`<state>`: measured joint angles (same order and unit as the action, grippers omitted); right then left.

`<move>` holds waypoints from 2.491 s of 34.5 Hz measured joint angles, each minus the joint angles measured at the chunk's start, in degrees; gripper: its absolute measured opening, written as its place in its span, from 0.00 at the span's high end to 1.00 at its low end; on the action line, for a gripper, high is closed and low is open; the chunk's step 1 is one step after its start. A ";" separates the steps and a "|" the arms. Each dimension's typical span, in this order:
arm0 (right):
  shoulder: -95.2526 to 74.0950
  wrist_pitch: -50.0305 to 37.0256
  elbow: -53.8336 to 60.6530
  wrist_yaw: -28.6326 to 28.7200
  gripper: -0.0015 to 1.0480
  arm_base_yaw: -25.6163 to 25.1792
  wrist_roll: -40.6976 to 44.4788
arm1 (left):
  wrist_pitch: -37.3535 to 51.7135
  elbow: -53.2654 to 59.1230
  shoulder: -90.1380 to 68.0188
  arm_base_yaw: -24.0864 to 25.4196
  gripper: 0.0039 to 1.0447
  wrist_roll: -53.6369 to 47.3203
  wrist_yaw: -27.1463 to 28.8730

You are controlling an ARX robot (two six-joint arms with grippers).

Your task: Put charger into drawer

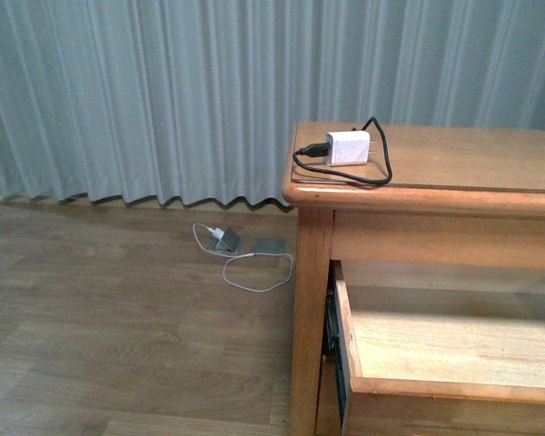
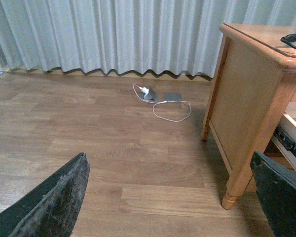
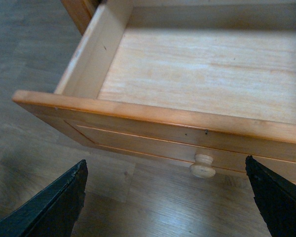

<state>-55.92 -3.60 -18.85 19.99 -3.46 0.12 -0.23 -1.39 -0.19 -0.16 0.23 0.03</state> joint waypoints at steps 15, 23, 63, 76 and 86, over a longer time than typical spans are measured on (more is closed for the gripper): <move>20.90 10.43 -0.02 7.98 0.09 -9.75 -3.26 | 0.00 0.00 0.00 0.00 0.06 0.00 0.00; 26.71 -15.72 11.08 -11.87 0.35 -4.70 -1.16 | 0.00 0.00 0.00 0.00 0.06 0.00 0.04; 31.67 -15.67 14.08 -19.93 0.09 3.23 -0.31 | -1.79 -0.22 -1.55 -2.93 0.06 4.63 9.27; 31.67 -15.67 14.08 -19.93 0.09 3.23 -0.31 | 10.29 -10.05 -28.70 -7.04 0.06 13.94 7.39; 31.67 -15.67 14.08 -19.93 0.09 3.23 -0.31 | 14.97 -28.68 -54.64 -12.04 0.06 2.62 2.71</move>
<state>-24.25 -19.27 -4.78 0.05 -0.23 -0.19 14.74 -30.06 -54.83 -12.21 2.85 2.74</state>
